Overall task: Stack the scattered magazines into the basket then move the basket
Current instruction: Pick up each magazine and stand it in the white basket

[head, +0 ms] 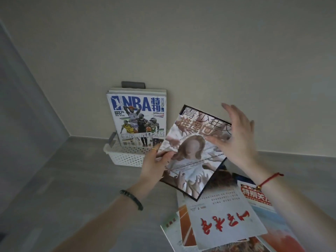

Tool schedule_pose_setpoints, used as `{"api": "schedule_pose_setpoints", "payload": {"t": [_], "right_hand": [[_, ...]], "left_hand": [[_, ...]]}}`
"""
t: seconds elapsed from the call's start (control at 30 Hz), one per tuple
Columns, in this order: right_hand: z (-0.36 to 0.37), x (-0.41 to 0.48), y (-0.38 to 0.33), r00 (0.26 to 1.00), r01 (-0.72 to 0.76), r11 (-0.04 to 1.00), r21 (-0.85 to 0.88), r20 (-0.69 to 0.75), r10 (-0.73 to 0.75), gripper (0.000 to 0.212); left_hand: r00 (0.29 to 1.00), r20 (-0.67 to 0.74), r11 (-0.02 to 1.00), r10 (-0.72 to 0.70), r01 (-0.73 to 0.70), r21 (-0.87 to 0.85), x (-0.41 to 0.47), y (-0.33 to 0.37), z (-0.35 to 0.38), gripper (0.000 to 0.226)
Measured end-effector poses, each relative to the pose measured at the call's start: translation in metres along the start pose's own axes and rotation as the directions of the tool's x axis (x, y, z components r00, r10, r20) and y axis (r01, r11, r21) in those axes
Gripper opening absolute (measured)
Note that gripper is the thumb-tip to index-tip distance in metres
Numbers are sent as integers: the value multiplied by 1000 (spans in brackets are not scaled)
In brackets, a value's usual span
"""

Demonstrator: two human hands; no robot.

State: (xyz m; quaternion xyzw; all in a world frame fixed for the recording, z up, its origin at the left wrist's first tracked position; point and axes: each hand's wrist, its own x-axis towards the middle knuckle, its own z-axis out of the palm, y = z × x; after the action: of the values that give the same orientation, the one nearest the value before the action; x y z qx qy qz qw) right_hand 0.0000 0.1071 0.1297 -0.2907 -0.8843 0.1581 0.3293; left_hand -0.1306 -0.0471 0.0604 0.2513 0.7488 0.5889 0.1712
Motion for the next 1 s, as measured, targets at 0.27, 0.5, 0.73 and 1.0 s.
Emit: {"api": "schedule_pose_setpoints", "payload": {"t": [0.27, 0.5, 0.73, 1.0], "right_hand": [[87, 10, -32, 884, -448, 725, 522, 379, 273, 29], [147, 73, -87, 947, -321, 695, 643, 229, 225, 23], [218, 95, -94, 913, -391, 736, 553, 133, 385, 10], [266, 77, -72, 800, -555, 596, 581, 175, 574, 9]], "left_hand": [[1000, -1, 957, -28, 26, -288, 49, -18, -83, 2], [996, -85, 981, 20, -36, -192, 137, -9, -148, 17], [960, -278, 999, 26, -19, 27, 192, -54, -167, 12], [934, -330, 984, -137, 89, -158, 203, -107, -145, 19]]}}
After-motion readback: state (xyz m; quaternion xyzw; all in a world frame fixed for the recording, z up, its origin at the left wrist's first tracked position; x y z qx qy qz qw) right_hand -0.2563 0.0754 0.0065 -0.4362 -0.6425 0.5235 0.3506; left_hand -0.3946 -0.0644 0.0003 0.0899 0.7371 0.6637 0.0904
